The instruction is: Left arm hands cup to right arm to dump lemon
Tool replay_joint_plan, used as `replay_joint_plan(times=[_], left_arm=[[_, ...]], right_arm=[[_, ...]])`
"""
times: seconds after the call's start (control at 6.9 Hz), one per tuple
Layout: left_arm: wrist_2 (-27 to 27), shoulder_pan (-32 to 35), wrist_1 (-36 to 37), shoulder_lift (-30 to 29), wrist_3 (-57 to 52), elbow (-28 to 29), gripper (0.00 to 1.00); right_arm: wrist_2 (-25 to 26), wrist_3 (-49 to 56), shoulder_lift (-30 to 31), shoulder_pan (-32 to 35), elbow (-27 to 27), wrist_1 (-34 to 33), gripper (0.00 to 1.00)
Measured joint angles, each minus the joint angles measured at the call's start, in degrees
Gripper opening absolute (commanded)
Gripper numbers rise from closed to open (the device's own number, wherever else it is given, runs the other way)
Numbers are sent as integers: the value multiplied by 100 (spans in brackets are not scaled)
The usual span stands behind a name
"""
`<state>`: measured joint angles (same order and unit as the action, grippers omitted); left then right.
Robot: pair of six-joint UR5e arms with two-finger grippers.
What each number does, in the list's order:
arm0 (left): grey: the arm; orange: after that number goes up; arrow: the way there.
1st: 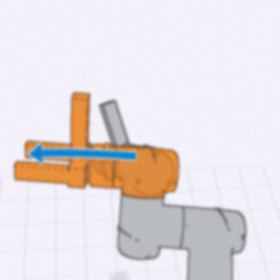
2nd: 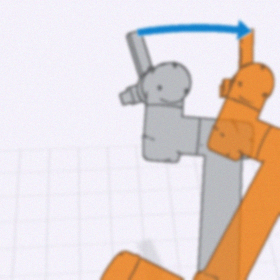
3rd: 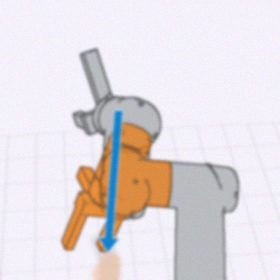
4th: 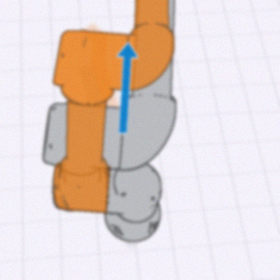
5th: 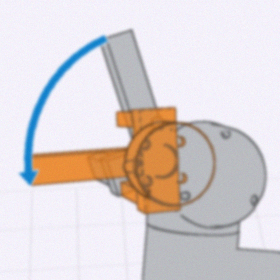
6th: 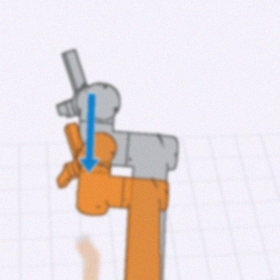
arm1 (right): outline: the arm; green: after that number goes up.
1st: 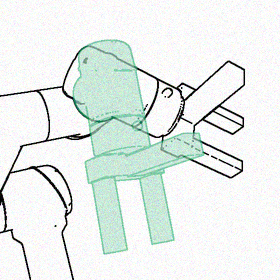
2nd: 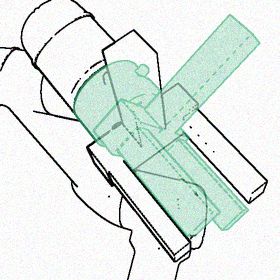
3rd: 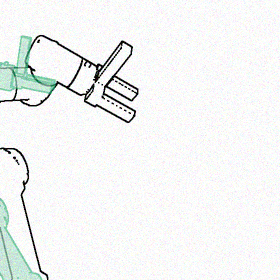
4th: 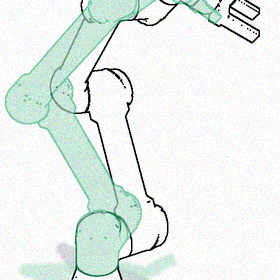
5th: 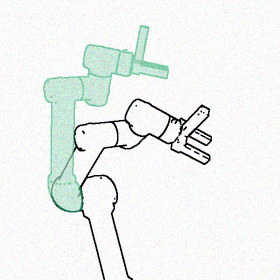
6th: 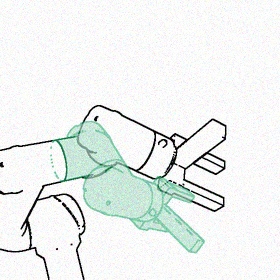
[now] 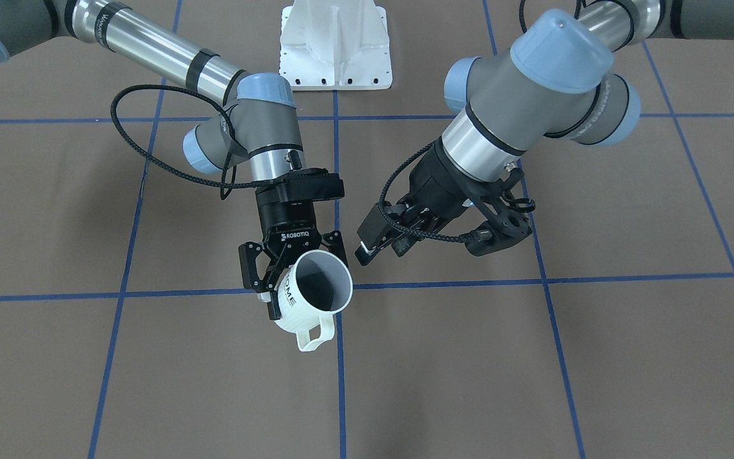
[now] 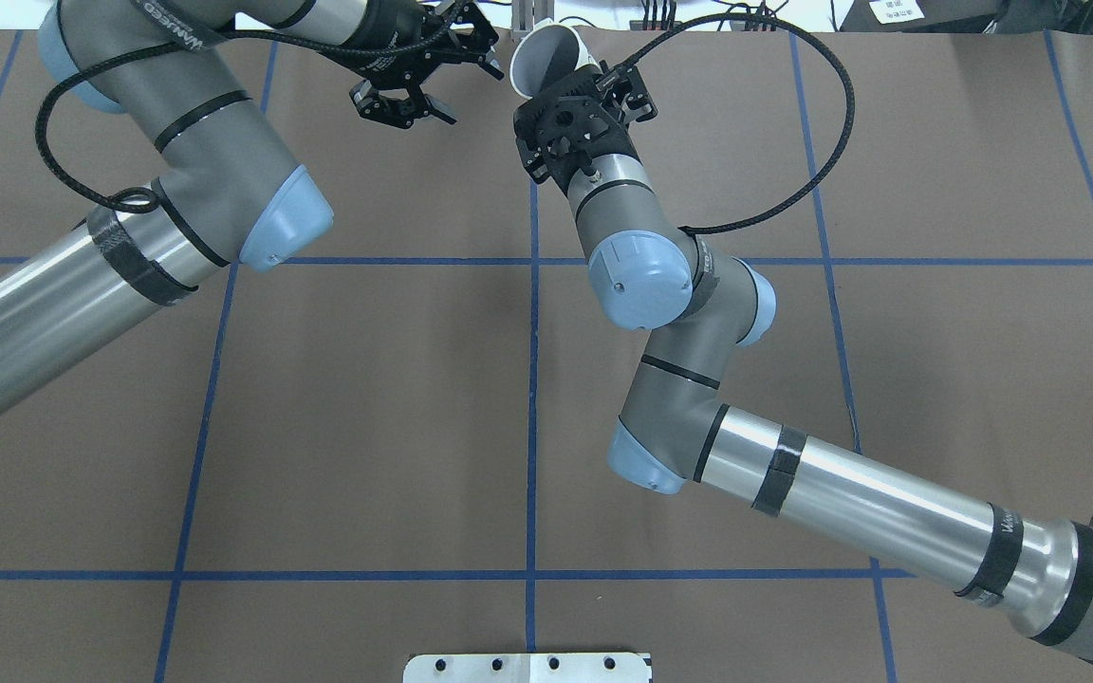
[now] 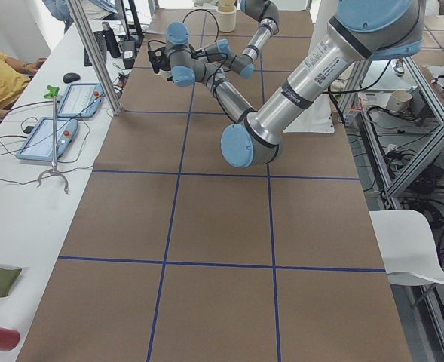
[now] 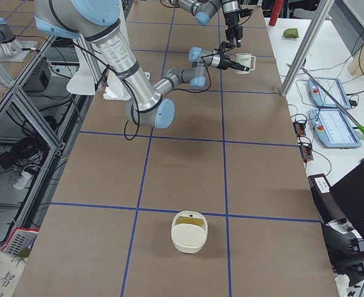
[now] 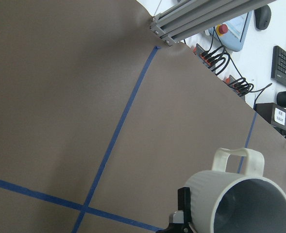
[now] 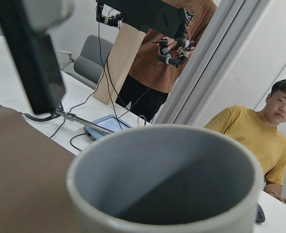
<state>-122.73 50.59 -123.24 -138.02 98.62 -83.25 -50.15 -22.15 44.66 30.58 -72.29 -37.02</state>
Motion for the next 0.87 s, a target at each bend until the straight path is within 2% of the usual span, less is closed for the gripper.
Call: replay_joint_plan(times=[0.87], left_arm=[[4,-96,-13,-61,-10,35,44]], right_arm=[[53,96,-9,-141,-154,10,0]])
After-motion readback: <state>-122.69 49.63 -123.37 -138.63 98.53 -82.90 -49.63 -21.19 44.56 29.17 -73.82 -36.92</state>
